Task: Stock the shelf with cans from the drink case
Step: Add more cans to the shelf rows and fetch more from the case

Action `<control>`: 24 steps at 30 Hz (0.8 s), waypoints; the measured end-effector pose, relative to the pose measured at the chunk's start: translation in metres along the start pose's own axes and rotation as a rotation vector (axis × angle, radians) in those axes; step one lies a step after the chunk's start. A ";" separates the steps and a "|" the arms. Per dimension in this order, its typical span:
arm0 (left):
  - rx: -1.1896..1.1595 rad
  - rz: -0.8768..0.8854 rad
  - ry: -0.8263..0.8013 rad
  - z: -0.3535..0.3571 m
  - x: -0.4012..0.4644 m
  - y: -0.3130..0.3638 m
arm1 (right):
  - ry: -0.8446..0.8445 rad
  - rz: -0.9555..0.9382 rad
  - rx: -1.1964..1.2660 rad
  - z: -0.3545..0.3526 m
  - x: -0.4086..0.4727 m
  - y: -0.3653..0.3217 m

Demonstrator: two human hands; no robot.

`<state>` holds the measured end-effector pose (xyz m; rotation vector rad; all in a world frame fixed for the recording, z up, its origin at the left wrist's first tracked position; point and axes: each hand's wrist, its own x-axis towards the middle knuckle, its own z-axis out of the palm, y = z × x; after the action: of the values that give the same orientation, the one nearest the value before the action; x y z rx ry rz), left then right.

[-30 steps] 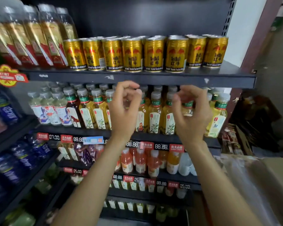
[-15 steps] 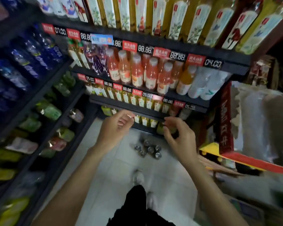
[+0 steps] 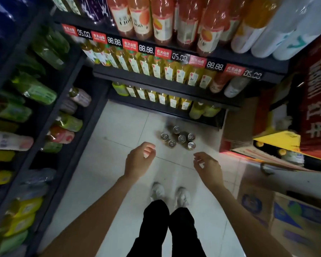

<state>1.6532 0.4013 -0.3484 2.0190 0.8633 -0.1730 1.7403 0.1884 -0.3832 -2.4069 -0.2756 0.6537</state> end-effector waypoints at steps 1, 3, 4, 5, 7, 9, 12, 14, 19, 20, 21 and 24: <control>0.009 0.020 -0.008 0.013 0.016 -0.011 | 0.009 0.018 0.014 0.016 0.015 0.013; 0.046 0.060 -0.027 0.042 0.050 -0.040 | 0.020 0.030 0.022 0.051 0.047 0.043; 0.064 0.074 -0.040 0.059 0.069 -0.056 | 0.026 0.032 0.017 0.068 0.064 0.060; 0.080 0.084 -0.055 0.078 0.088 -0.073 | 0.033 0.036 0.013 0.086 0.081 0.078; 0.105 0.098 -0.085 0.118 0.125 -0.109 | 0.049 0.038 0.007 0.122 0.113 0.117; 0.144 0.094 -0.136 0.161 0.161 -0.145 | 0.075 0.031 -0.008 0.157 0.142 0.158; 0.233 0.068 -0.192 0.227 0.211 -0.201 | 0.115 0.033 -0.067 0.206 0.182 0.221; 0.289 0.075 -0.191 0.268 0.240 -0.241 | 0.123 0.058 -0.097 0.237 0.207 0.261; 0.520 0.234 -0.113 0.349 0.302 -0.312 | 0.166 -0.007 -0.118 0.301 0.268 0.344; 0.613 0.312 -0.089 0.360 0.312 -0.321 | 0.170 -0.033 -0.121 0.312 0.280 0.356; 0.716 0.386 -0.073 0.370 0.322 -0.328 | 0.165 -0.051 -0.127 0.321 0.291 0.365; 0.971 0.487 -0.061 0.391 0.349 -0.344 | 0.119 -0.011 -0.108 0.343 0.315 0.380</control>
<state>1.7741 0.3893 -0.9631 3.0332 0.1971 -0.4309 1.8468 0.1751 -0.9748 -2.5340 -0.2807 0.4998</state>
